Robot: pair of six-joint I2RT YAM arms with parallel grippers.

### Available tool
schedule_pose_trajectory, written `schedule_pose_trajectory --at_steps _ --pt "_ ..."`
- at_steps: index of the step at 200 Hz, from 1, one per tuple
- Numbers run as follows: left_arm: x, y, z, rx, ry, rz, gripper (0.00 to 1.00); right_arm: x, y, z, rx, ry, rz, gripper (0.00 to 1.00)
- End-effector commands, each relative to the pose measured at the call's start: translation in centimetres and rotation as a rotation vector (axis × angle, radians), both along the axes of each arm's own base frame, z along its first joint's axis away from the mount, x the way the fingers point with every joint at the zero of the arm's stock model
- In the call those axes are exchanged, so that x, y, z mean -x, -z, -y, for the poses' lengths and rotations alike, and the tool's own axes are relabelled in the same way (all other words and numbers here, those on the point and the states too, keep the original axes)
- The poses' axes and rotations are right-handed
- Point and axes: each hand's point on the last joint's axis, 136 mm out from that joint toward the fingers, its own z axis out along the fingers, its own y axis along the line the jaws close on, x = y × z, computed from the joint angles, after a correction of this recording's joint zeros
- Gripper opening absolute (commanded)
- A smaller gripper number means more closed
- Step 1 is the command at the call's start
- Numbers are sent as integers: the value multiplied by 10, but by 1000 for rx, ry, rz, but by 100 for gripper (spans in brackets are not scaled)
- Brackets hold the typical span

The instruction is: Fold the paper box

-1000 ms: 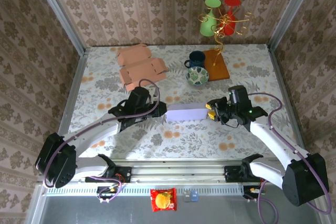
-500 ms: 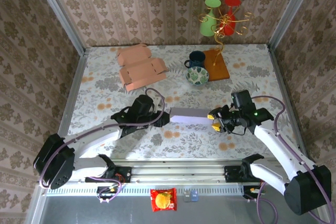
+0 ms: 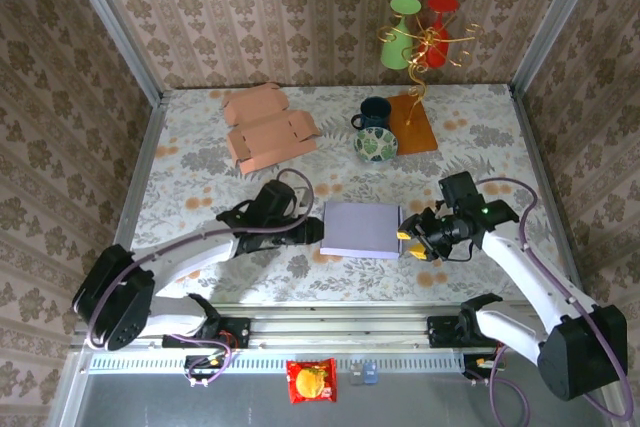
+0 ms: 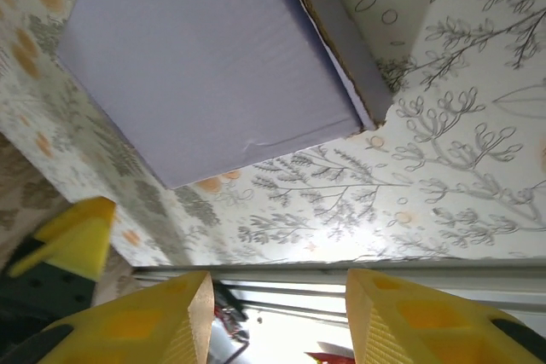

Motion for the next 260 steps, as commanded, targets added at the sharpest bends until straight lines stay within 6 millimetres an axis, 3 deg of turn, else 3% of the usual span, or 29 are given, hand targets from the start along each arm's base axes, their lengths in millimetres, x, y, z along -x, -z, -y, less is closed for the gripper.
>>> schedule_pose_trajectory --at_steps 1,37,89,145,172,194,260 --pt "-5 7 2 -9 -12 -129 40 -1 -8 10 101 -147 79 49" --pt "-11 26 14 -54 37 -203 40 -3 -9 11 144 -262 97 52" --pt "-16 44 9 -102 21 -237 36 -8 -21 5 113 -266 132 52" --pt "-12 47 27 -50 24 -251 27 -11 -23 2 92 -243 149 52" --pt "-14 47 44 -17 8 -267 22 -14 -27 4 104 -238 163 51" --pt "-17 46 60 7 1 -270 20 -14 -30 18 186 -226 159 51" --pt "-27 48 130 83 29 -294 16 -18 -61 41 296 -145 246 50"
